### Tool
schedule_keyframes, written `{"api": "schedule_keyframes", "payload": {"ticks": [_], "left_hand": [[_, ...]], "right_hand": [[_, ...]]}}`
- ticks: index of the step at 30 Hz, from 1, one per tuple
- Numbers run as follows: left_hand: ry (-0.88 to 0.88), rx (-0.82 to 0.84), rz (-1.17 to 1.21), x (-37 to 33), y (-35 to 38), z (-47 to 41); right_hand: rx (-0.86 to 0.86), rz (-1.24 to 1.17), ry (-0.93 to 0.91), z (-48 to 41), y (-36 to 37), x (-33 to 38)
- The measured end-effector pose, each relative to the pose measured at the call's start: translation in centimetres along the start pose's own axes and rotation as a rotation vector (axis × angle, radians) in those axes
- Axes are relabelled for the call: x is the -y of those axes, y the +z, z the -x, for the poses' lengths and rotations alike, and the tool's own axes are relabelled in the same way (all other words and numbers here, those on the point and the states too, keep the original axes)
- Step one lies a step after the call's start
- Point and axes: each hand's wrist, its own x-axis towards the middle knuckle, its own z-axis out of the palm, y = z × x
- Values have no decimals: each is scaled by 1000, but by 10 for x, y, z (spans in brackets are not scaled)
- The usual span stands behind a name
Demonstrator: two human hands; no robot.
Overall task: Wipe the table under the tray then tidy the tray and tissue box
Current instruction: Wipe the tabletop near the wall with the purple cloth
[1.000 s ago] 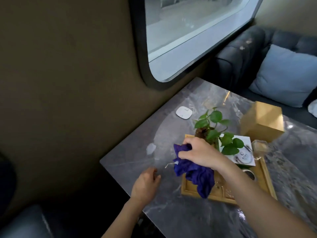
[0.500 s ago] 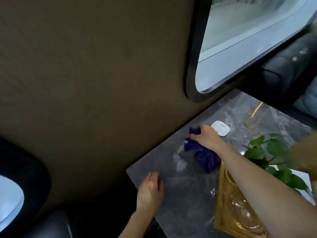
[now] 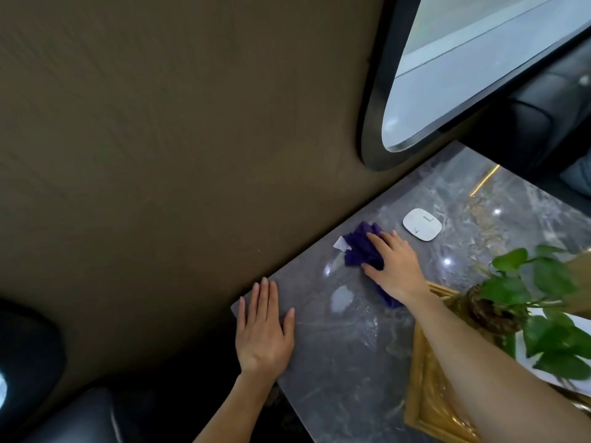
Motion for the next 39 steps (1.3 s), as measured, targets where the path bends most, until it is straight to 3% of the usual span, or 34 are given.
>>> {"api": "schedule_keyframes", "payload": {"ticks": [4,9,17,30,39], "left_hand": [[26,87,-5,1,-6,-6],[169,58,35,22,-8,-18],[217,1,-10,27,-1,-19],[229,33,-65,29,1,-21],[245,47,-4,30,-1,-20]], "right_hand": [[-96,-174,70,2,2,5],[-87,-399,195,6,-3,9],[-74,-553,154,34,14,30],[-88,-183,-186,96,52,71],[-94,71,-309,144,76,102]]}}
